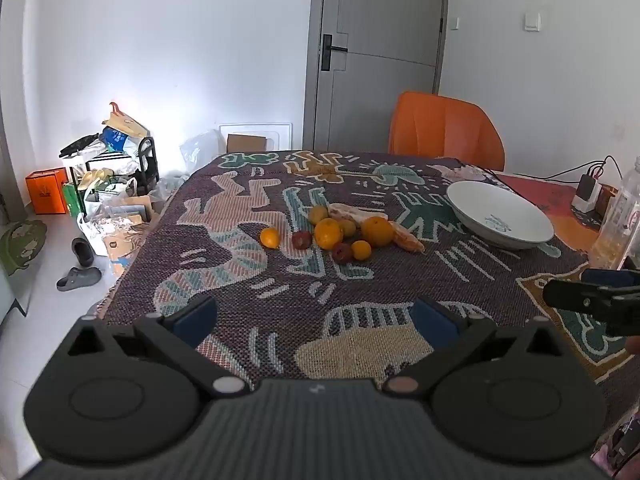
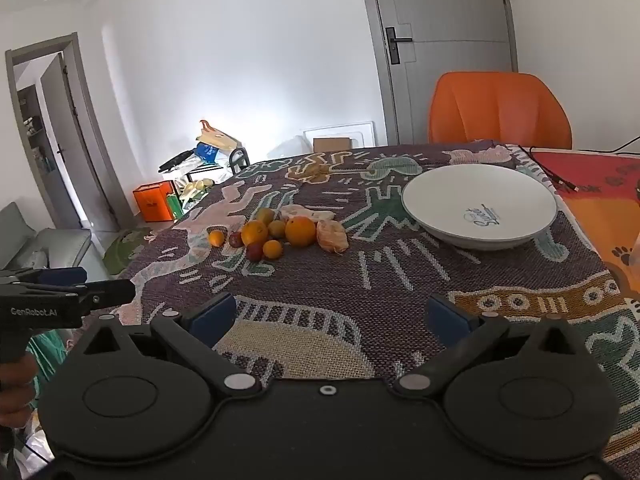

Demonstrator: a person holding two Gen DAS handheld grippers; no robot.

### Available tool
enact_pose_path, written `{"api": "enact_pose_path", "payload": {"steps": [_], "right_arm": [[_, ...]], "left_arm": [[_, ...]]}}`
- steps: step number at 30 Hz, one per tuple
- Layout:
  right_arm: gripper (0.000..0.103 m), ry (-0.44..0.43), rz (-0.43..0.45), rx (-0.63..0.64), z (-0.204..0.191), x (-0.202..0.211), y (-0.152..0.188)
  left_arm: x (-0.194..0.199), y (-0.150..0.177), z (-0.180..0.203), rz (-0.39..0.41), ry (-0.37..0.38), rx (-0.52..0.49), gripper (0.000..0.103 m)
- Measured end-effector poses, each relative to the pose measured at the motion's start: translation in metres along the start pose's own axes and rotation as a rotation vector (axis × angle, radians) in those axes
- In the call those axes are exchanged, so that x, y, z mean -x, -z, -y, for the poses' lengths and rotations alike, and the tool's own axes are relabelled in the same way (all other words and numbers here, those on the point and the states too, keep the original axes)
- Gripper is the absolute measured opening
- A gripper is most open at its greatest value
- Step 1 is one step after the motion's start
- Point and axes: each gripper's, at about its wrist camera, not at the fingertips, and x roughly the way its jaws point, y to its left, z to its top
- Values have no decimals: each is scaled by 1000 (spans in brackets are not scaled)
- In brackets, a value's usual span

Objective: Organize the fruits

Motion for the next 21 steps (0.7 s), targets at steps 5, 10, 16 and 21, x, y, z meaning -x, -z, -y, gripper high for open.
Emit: {"api": "enact_pose_path", "payload": {"steps": [5,10,16,21], "right_arm": [[103,3,9,-7,-2,1,-4],[103,-4,25,-8,-3,-5,-2],[103,14,40,16,-2,0,-1],[103,19,64,41,-5,0,-1]], "left_arm": [[0,0,1,0,5,-5,103],[0,0,1,6,-5,-3,103],[0,0,1,10,-1,-1,103],[1,1,0,14,5,-1,103]]}}
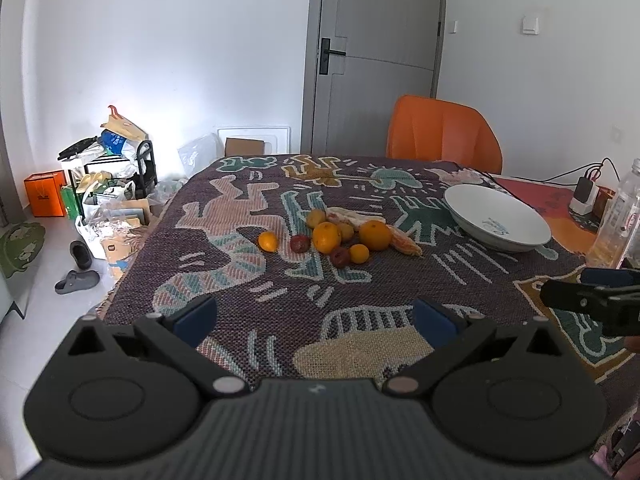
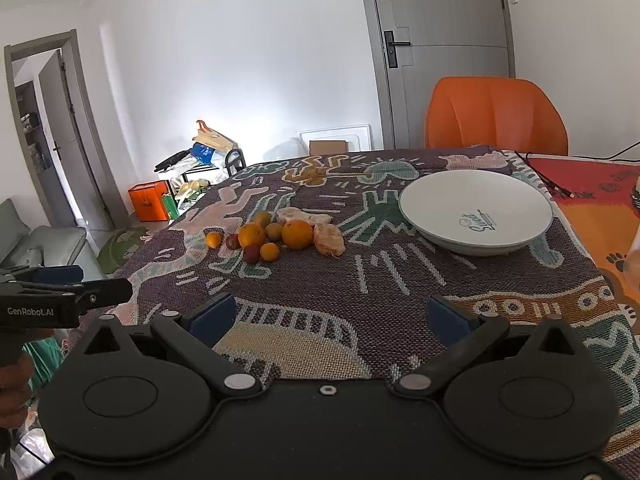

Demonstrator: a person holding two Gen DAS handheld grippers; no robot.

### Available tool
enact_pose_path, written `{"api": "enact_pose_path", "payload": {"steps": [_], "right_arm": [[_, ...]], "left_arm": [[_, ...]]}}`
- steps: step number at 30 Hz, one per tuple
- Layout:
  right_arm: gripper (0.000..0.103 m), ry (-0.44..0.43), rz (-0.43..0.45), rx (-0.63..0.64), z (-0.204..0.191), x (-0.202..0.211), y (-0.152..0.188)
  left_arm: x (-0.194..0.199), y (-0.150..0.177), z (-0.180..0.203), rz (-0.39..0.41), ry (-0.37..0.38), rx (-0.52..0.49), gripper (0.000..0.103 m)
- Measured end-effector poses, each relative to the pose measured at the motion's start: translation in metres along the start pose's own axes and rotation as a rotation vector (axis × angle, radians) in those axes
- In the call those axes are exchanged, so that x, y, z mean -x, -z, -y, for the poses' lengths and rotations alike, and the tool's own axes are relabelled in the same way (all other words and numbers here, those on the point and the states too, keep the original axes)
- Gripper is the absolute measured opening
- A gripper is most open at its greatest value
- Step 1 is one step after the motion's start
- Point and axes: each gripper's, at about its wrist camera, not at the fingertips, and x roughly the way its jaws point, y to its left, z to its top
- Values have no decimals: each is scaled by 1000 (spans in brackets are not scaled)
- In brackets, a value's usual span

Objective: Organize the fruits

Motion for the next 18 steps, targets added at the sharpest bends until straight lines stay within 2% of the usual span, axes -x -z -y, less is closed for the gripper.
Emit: {"api": "enact_pose_path", "payload": {"steps": [9,18], "right_arm": [[103,-8,-26,-27,2,0,1],[103,-24,-4,-53,6,-1,3]], "left_arm": [[1,0,0,0,2,1,103],[0,1,-1,3,2,1,103]]}}
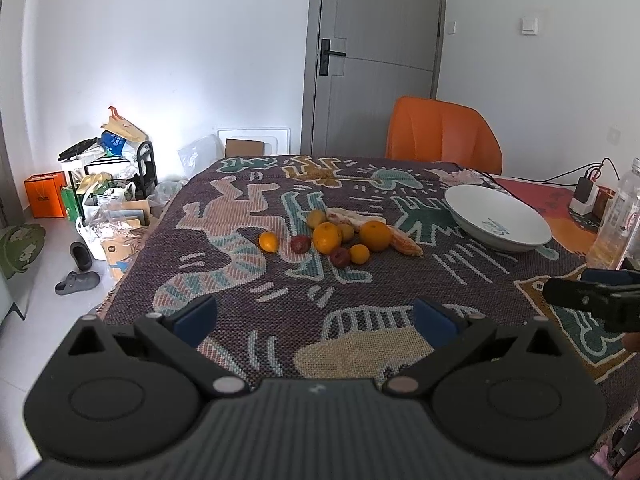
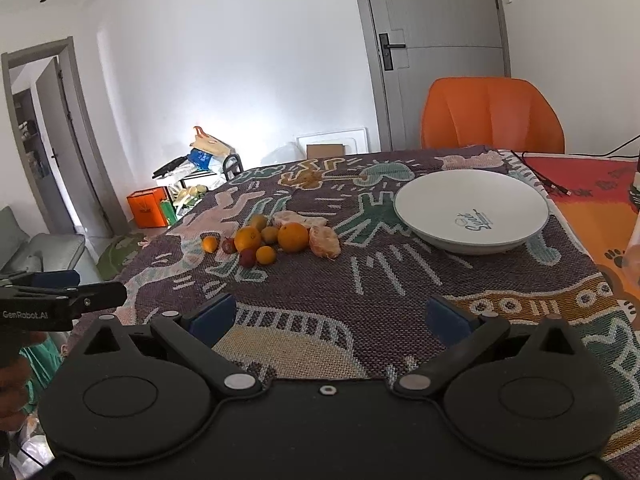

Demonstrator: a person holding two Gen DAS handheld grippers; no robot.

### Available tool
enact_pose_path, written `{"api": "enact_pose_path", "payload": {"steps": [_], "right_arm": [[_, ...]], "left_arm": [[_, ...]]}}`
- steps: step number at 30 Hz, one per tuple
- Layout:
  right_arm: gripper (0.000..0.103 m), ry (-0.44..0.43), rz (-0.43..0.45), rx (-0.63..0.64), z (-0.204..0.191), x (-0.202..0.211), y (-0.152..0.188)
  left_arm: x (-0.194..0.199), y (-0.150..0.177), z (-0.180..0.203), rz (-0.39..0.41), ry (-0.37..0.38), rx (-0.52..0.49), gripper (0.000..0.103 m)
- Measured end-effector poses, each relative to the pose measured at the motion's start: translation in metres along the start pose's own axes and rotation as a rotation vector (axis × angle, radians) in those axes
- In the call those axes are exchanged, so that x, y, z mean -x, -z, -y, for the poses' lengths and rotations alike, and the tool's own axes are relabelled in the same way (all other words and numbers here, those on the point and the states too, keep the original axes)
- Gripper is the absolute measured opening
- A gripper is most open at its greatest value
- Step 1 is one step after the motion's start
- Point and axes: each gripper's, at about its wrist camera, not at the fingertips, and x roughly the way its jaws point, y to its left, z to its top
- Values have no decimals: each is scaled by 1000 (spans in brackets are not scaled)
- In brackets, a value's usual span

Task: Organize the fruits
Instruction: 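Grasp the peeled pink fruit with the right tool while the left tool grasps an orange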

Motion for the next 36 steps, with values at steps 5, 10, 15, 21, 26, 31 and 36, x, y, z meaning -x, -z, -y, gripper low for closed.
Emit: {"api": "enact_pose_path", "payload": {"steps": [5,10,15,21,26,31,36], "right_arm": [[103,0,-26,25,0,-7,3],[103,-18,-19,9,4,-20,2],[102,-44,-10,12,7,-32,1],[85,-77,-38,18,11,-57,0],[79,-100,-45,3,14,-73,-3],[74,-105,-75,-3,18,-90,-6],[68,-105,-96,-6,23,-108,-11]], "left_arm": [[-5,1,-2,1,1,4,103],[-15,-4,-4,20,-2,-11,103],[-28,-9,-7,30,14,12,101],[-50,-12,-7,29,32,31,95],[-68,-14,-5,11,32,45,87],[-85,-16,-8,-5,30,66,78],[-103,-20,-9,-22,27,78,70]]}}
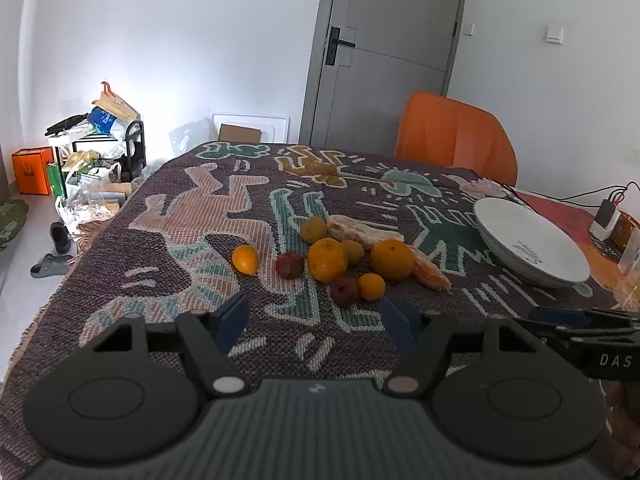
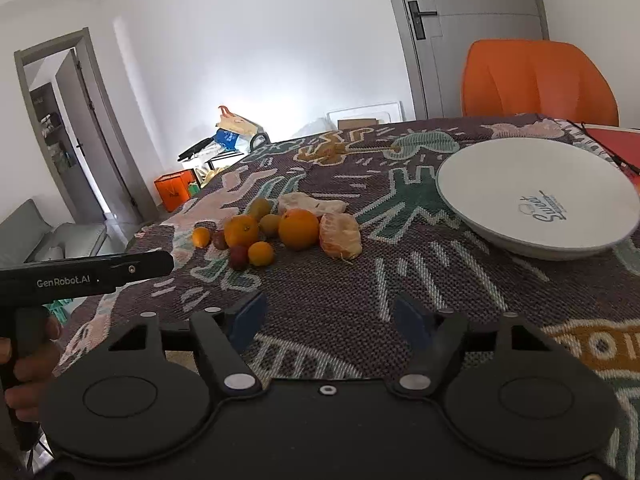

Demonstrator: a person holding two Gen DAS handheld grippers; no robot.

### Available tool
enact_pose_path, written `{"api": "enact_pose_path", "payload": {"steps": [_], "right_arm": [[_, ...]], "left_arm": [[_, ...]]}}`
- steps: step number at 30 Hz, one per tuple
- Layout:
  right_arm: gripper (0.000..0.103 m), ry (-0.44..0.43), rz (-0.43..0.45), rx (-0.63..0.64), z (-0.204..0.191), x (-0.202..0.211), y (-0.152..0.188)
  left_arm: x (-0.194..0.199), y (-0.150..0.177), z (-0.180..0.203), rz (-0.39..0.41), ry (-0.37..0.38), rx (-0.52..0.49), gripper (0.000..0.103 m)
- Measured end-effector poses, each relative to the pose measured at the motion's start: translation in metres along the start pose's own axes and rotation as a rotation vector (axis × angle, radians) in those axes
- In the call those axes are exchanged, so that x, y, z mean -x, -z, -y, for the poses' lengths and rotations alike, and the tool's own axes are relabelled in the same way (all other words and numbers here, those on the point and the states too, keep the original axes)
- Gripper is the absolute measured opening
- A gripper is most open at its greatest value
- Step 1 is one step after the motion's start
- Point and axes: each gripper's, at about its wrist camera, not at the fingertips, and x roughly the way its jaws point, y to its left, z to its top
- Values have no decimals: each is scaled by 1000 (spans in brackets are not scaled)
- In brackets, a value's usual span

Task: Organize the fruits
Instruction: 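Grasp the peeled pink fruit with the right tool while the left tool grasps an orange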

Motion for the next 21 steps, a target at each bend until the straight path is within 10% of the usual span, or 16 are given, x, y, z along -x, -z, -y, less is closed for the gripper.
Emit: {"api": "enact_pose_path", "payload": {"steps": [21], "right_arm": [[55,12,-72,1,8,-61,-32]], "left_arm": [[-58,-19,-5,-36,26,67,46]]}}
